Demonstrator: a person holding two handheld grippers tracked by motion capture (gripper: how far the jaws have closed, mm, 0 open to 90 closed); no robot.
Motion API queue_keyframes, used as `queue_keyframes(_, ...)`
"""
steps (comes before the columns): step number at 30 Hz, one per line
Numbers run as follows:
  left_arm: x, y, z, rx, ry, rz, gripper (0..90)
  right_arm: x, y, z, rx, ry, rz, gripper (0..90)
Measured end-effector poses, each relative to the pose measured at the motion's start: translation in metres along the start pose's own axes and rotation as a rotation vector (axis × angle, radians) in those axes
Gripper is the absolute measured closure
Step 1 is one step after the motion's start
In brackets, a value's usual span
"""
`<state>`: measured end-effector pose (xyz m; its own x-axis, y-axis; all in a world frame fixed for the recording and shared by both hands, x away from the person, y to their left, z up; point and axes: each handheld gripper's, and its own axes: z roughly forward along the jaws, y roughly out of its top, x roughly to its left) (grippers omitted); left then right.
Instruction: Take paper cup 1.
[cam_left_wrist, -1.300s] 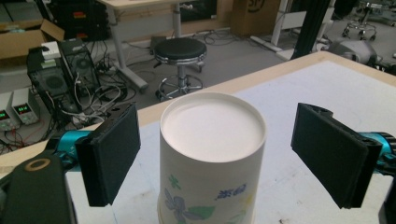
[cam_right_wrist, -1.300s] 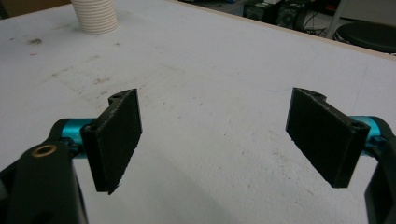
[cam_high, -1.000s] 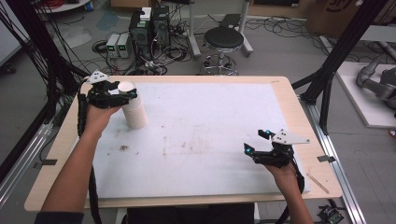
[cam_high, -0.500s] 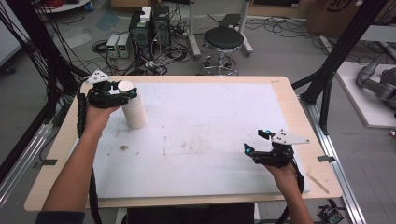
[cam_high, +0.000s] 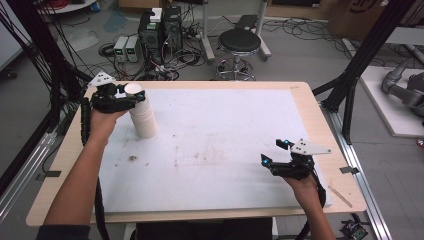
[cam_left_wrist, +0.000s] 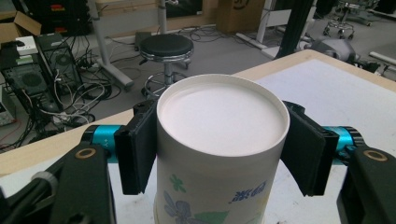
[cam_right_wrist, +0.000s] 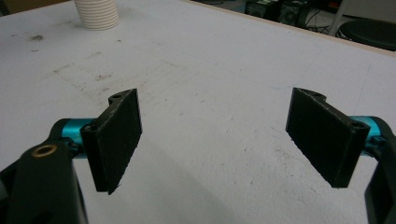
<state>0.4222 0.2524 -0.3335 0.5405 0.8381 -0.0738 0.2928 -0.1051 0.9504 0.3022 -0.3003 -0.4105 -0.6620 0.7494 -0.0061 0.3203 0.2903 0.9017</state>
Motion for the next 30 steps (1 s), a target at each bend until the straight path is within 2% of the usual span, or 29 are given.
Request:
queue_keyframes(9,0.0011,0.001,-0.0025,-0.024,-0.004,0.001,33.5,0.0004,-0.0002,0.0001,0.005,0.002,0.003,18.6)
queue_keyframes(14,0.0027,0.0014,-0.0044,-0.041,-0.009,-0.015,33.5,0.0005,-0.0001,0.0004,0.004,0.002,0.002,18.6)
queue_keyframes(20,0.0041,0.0015,-0.0058,-0.044,-0.005,-0.026,33.7,0.0008,-0.0001,0.0005,0.006,0.003,0.002,18.7)
queue_keyframes(30,0.0042,0.005,-0.0077,-0.047,0.0,-0.02,33.6,0.0006,-0.0001,0.0008,0.007,0.003,0.007,18.7)
